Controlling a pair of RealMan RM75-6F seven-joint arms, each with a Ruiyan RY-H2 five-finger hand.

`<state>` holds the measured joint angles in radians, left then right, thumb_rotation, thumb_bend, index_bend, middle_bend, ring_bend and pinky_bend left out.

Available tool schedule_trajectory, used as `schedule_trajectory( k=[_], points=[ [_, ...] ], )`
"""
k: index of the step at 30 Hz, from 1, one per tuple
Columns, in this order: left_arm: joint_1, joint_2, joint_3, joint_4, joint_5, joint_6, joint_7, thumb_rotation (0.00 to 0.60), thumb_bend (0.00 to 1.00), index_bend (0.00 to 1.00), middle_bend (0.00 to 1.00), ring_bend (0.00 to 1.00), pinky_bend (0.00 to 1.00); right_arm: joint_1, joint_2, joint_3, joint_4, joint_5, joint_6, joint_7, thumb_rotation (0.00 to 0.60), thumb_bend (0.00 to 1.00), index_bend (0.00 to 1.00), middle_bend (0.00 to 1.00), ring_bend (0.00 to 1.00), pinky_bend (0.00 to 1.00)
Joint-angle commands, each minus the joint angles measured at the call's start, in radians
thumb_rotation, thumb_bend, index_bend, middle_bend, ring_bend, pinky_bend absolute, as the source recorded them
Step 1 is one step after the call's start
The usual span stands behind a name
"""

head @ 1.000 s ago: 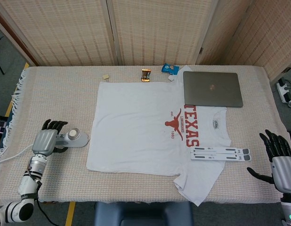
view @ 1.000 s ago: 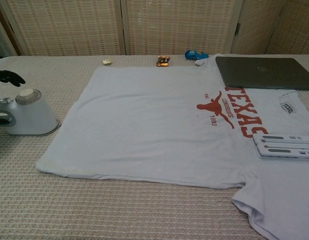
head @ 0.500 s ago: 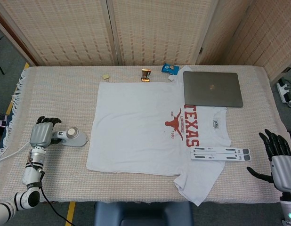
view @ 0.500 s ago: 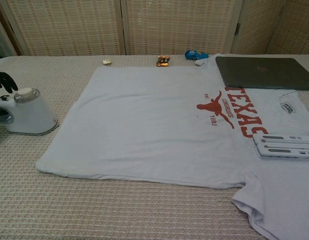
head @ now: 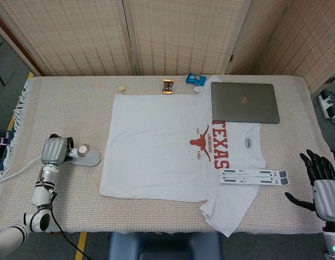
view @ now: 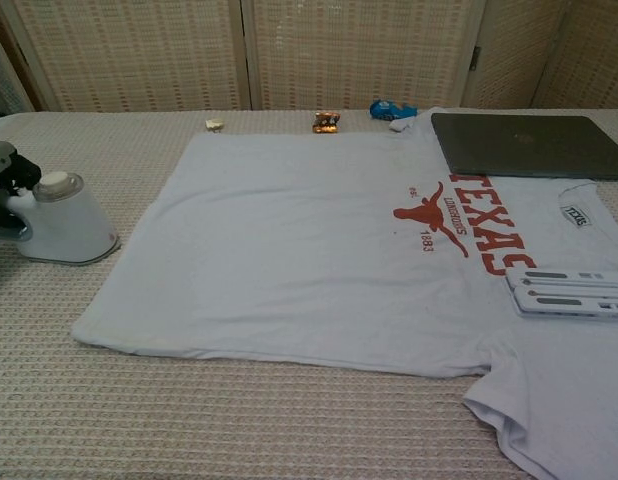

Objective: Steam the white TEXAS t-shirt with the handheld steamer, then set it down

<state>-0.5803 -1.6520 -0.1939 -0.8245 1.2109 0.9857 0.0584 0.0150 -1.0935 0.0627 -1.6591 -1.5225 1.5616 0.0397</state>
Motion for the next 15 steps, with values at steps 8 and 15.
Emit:
schedule_trajectory(
  k=[8, 15],
  points=[
    [-0.021, -0.024, 0.05, 0.119, 0.096, -0.039, -0.197, 0.6, 0.38, 0.87, 0.99, 0.87, 0.73, 0.015, 0.0, -0.023, -0.006, -0.021, -0.046, -0.014, 0.562, 0.0, 0.0, 0.0, 0.0, 0.01],
    [-0.008, -0.013, 0.064, 0.153, 0.178, 0.08, -0.401, 0.6, 0.43, 0.93, 1.0, 0.93, 0.77, 0.081, -0.006, -0.066, -0.018, -0.098, -0.159, 0.013, 0.55, 0.3, 0.0, 0.06, 0.02, 0.09]
  ],
)
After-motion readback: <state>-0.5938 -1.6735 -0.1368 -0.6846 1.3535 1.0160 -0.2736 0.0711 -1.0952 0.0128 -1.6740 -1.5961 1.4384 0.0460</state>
